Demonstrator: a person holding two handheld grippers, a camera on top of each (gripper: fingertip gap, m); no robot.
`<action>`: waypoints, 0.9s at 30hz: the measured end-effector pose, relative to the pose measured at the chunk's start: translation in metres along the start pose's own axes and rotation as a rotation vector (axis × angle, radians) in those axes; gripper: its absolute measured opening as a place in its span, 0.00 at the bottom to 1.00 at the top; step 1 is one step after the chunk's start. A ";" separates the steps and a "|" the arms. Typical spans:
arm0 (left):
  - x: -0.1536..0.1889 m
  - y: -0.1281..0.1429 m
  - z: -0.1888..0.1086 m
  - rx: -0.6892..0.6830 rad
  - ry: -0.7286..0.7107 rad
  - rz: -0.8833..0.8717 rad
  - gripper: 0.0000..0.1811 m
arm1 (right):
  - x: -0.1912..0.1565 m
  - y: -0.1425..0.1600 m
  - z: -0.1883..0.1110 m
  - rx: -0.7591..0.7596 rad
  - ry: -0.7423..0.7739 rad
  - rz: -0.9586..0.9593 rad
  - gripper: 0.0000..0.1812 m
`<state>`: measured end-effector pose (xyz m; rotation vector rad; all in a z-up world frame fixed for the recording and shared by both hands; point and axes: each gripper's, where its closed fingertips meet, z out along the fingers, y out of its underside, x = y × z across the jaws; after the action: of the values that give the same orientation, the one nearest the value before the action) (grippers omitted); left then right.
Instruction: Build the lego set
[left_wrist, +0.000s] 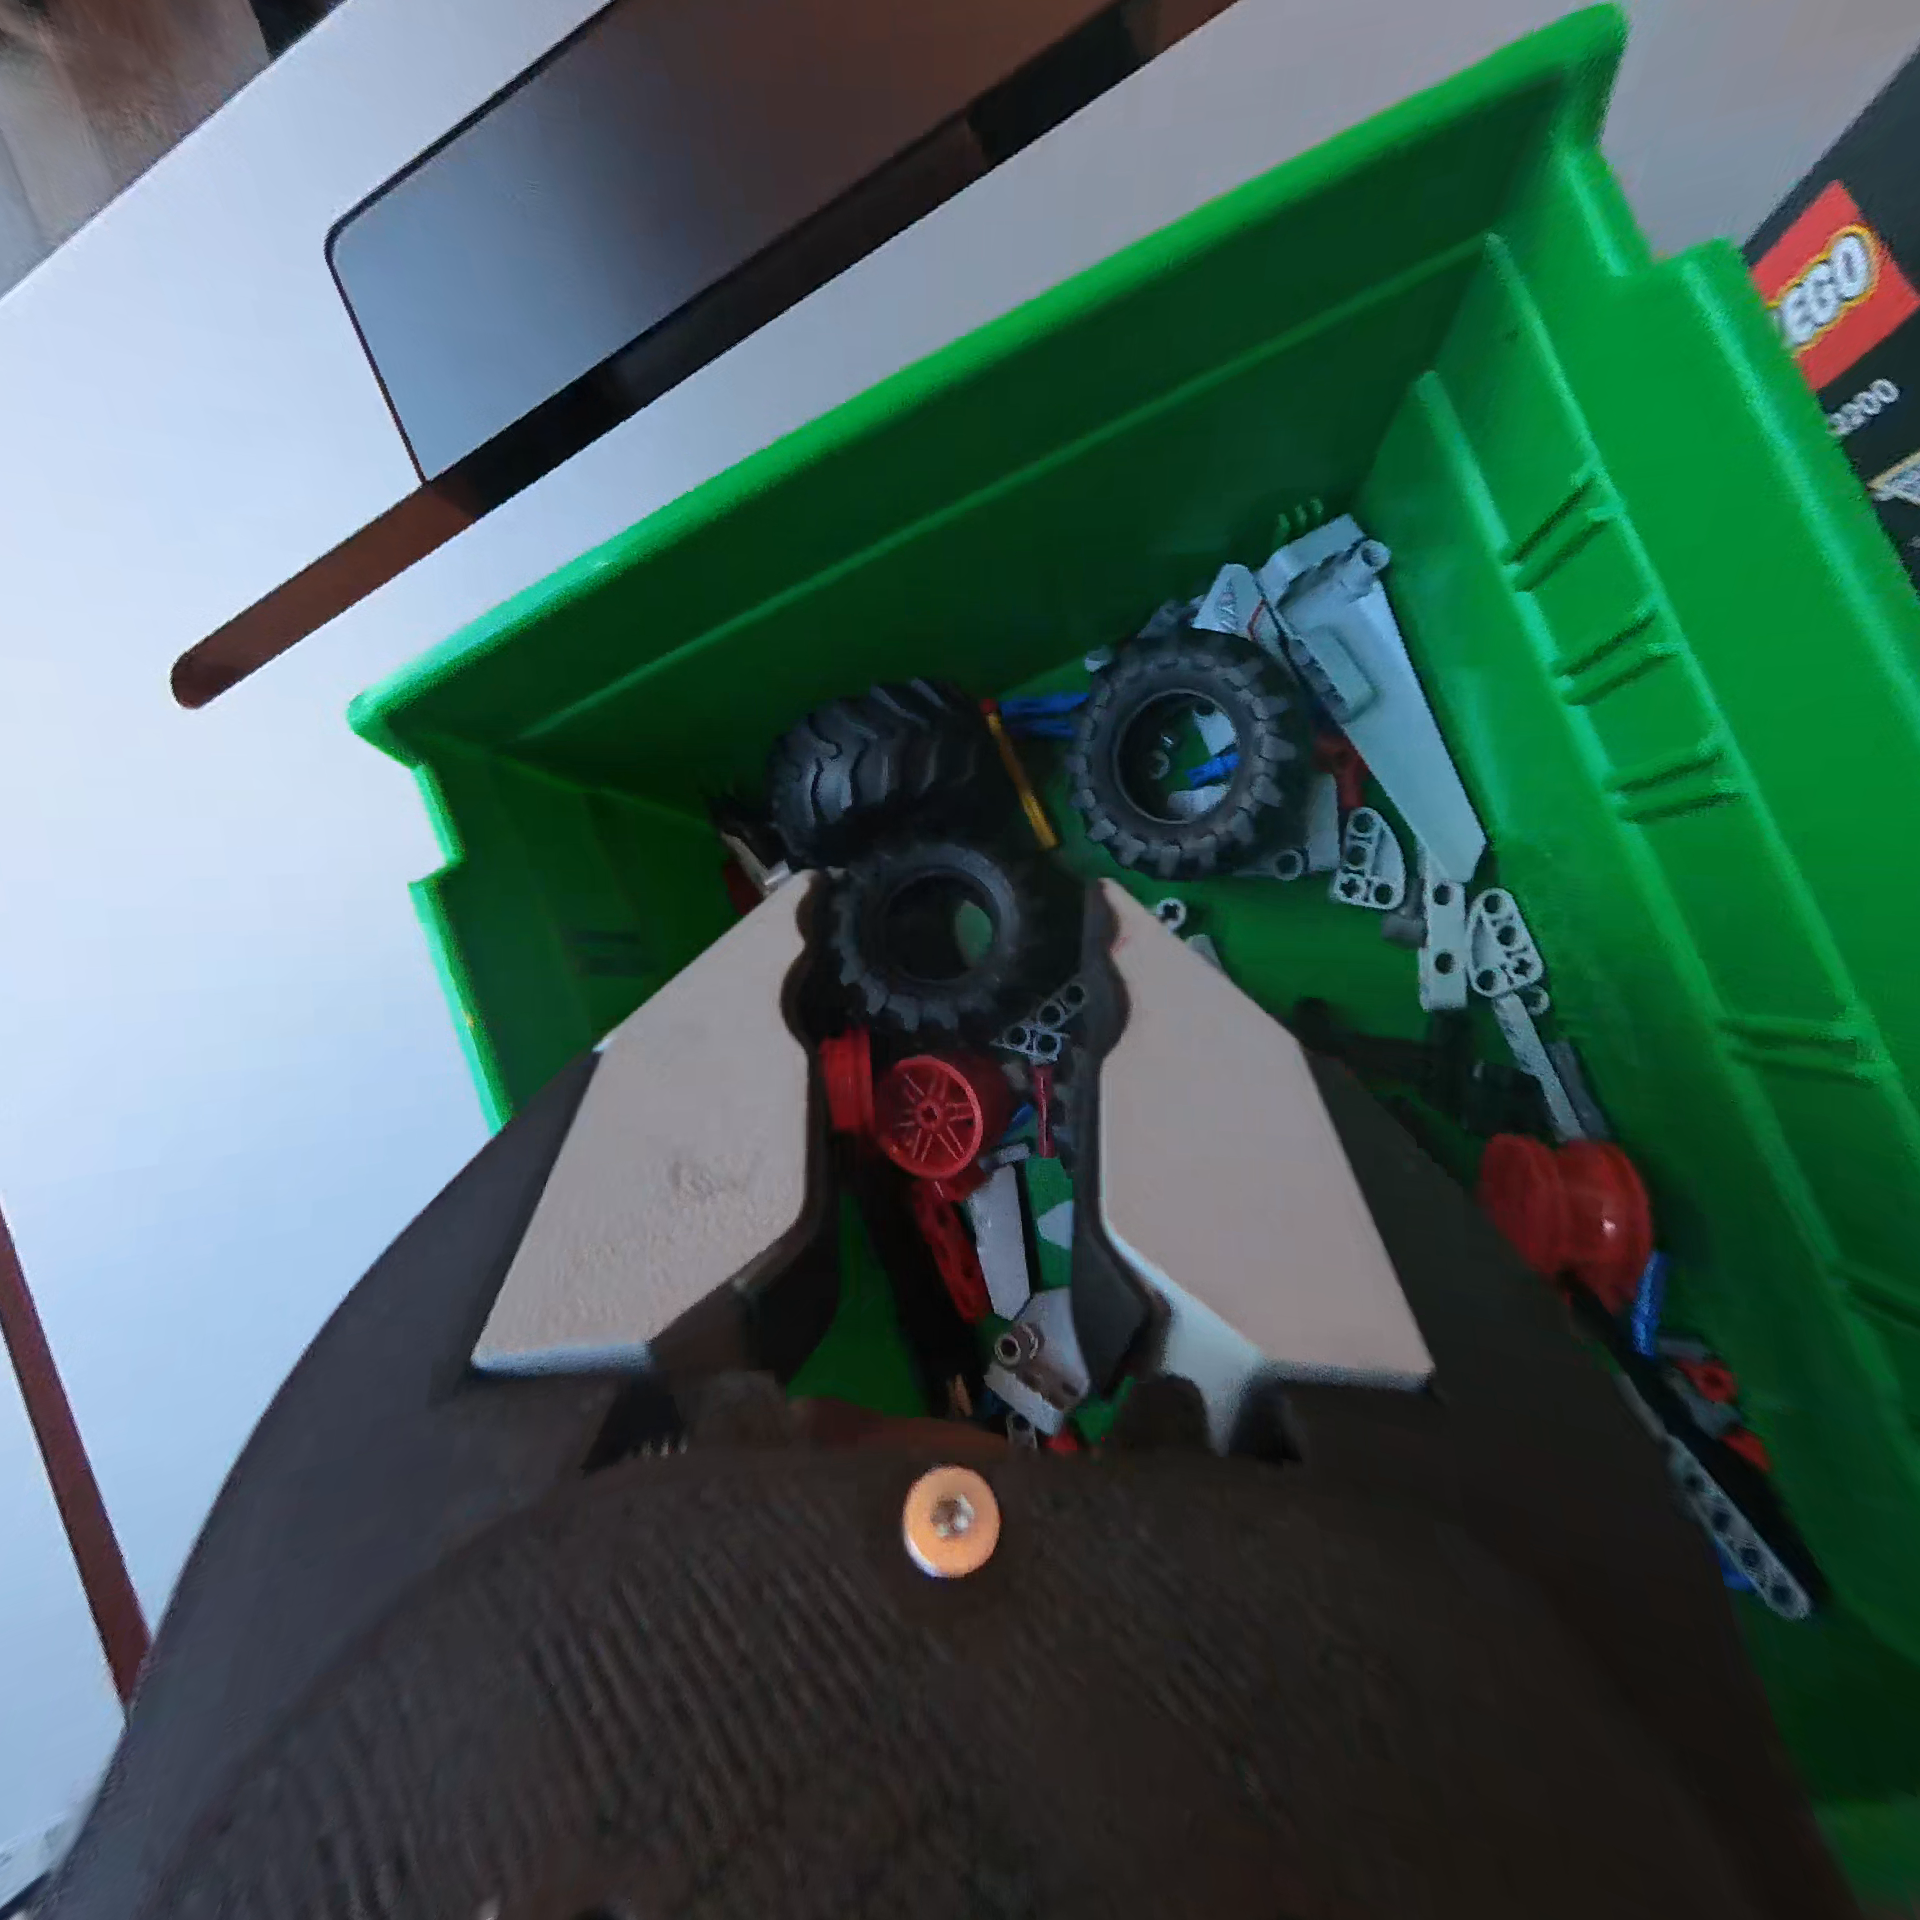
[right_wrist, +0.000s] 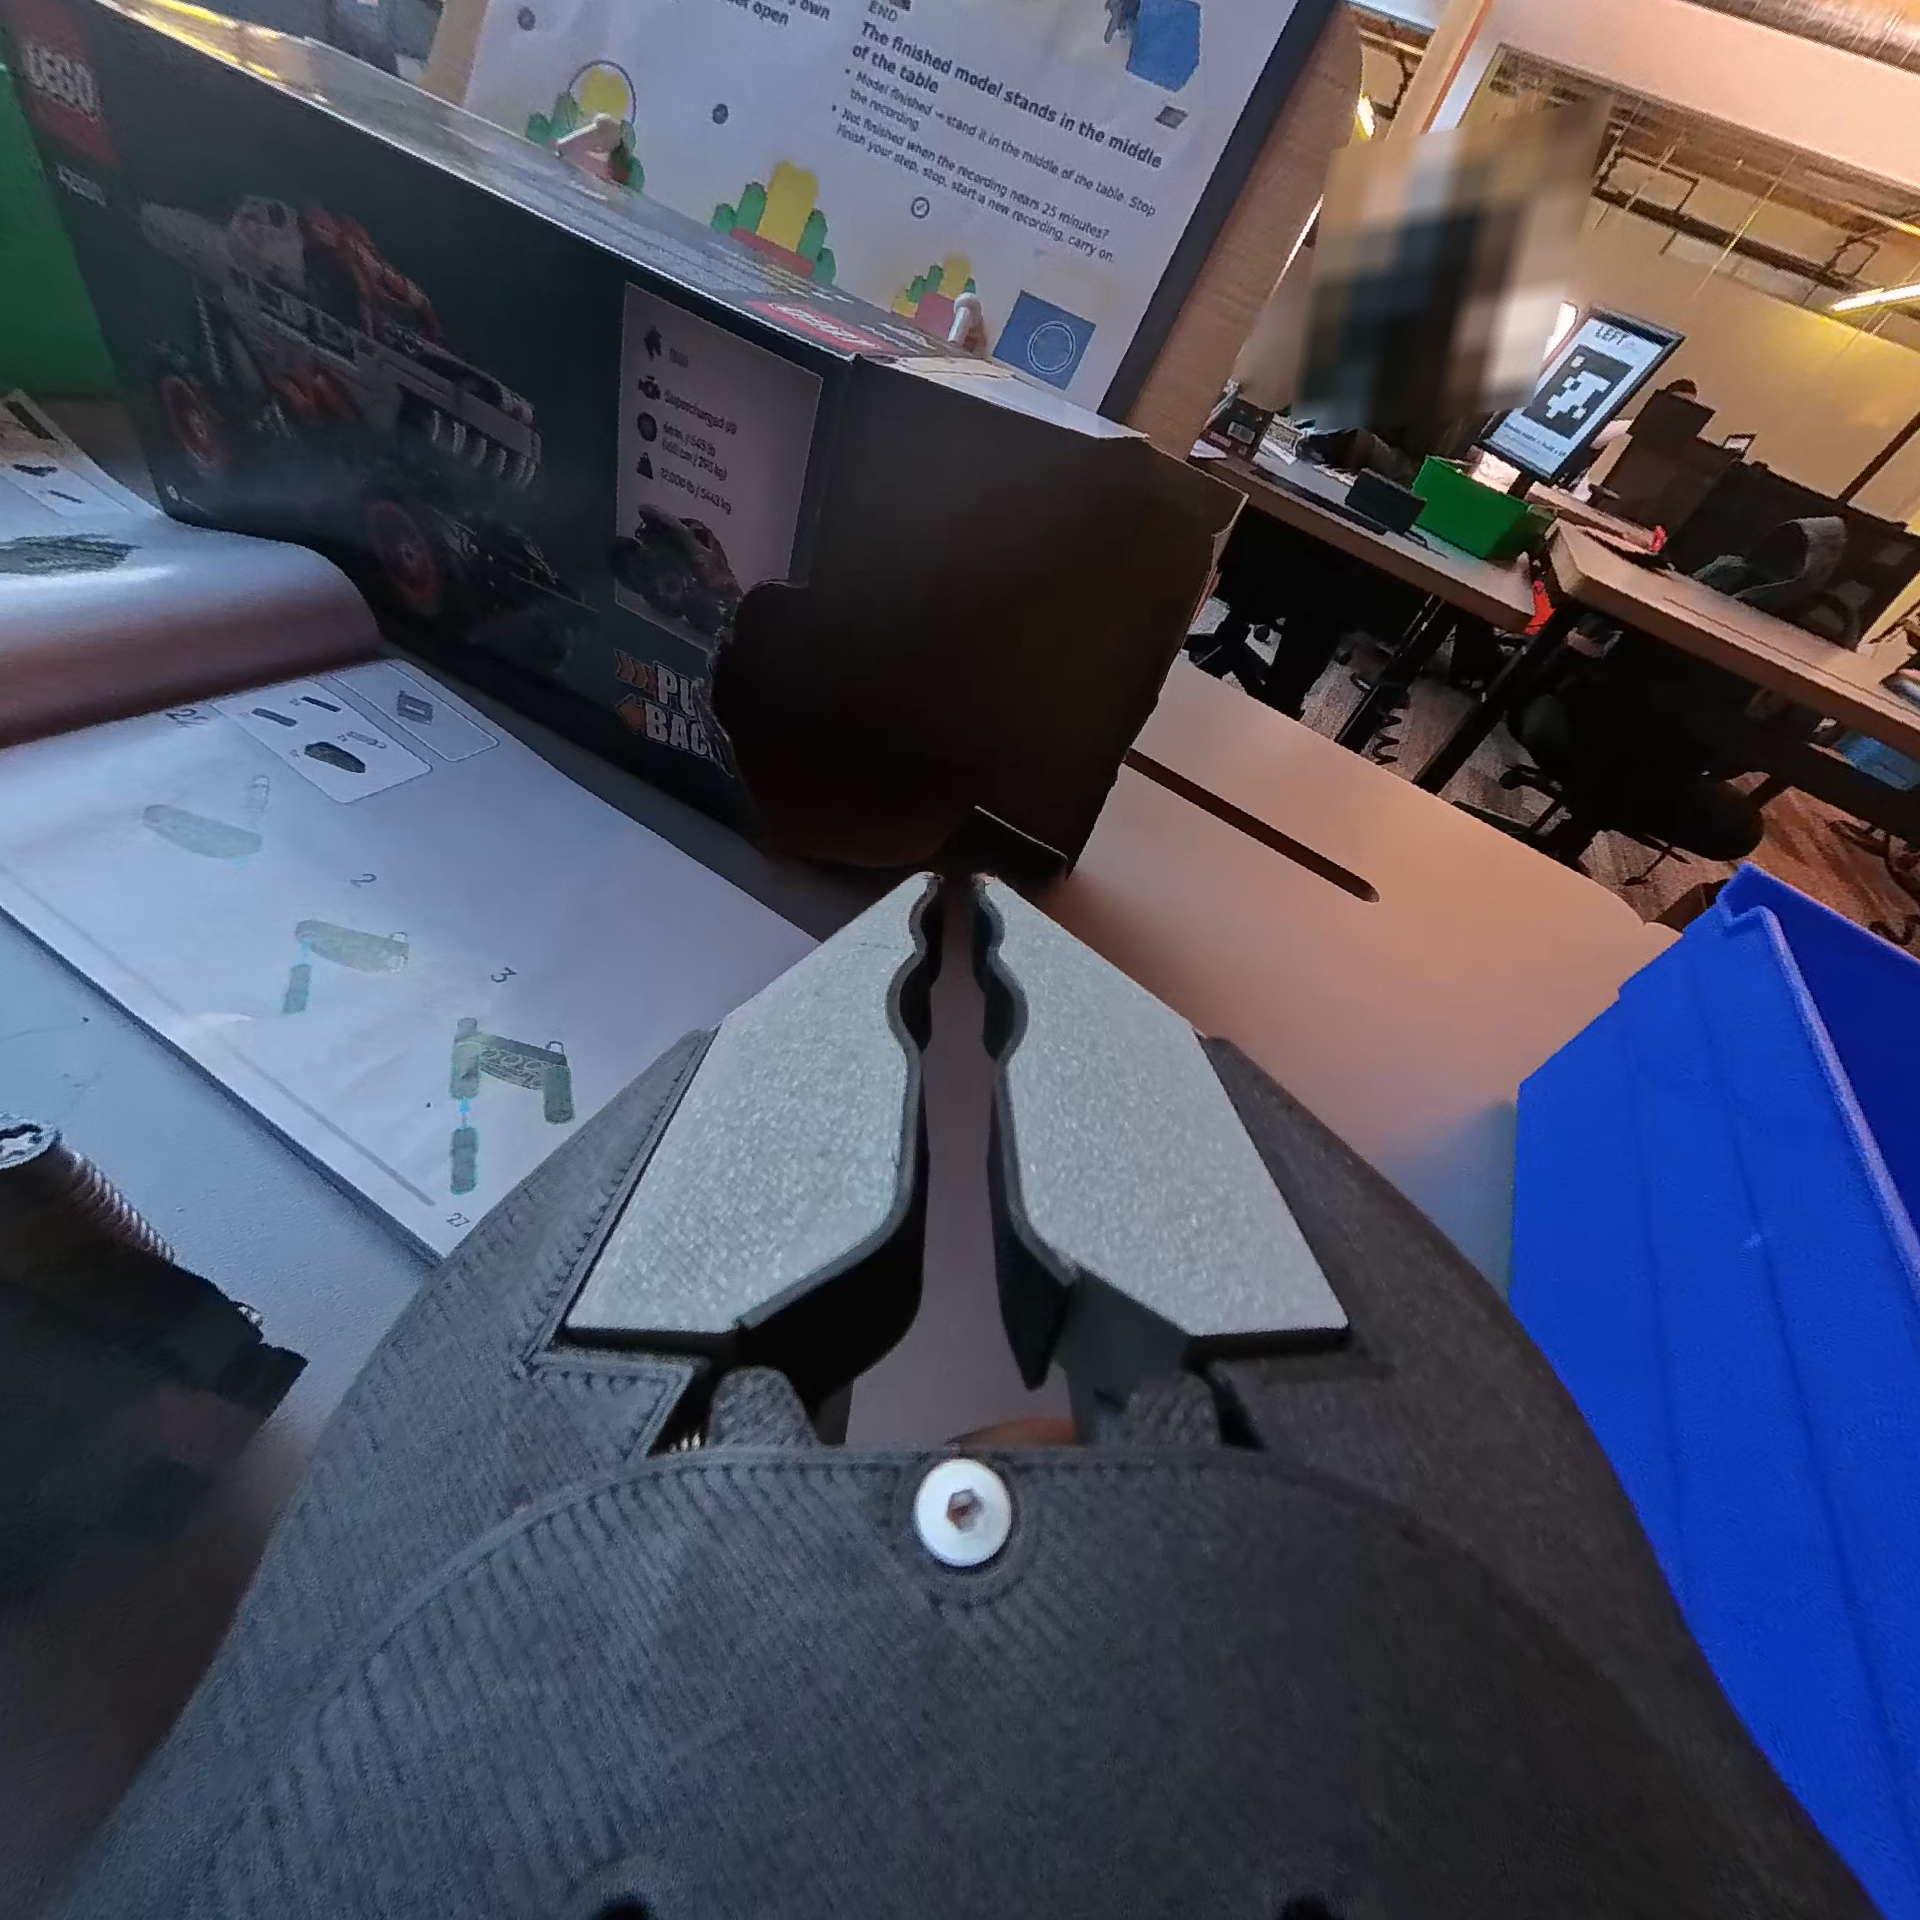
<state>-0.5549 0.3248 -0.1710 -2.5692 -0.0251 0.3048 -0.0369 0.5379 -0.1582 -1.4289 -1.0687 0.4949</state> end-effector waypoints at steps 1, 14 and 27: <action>-0.001 -0.001 0.003 0.002 -0.012 -0.007 0.28 | -0.001 0.000 0.000 0.002 -0.004 0.000 0.00; 0.001 0.026 0.034 -0.170 -0.006 0.040 0.33 | -0.003 -0.005 -0.002 0.032 -0.048 0.046 0.01; -0.028 -0.012 0.009 0.051 -0.144 -0.057 0.33 | -0.003 -0.005 -0.004 0.039 -0.070 0.078 0.00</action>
<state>-0.5838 0.3374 -0.1665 -2.4869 -0.1419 0.4620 -0.0370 0.5326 -0.1537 -1.4310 -1.0567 0.6229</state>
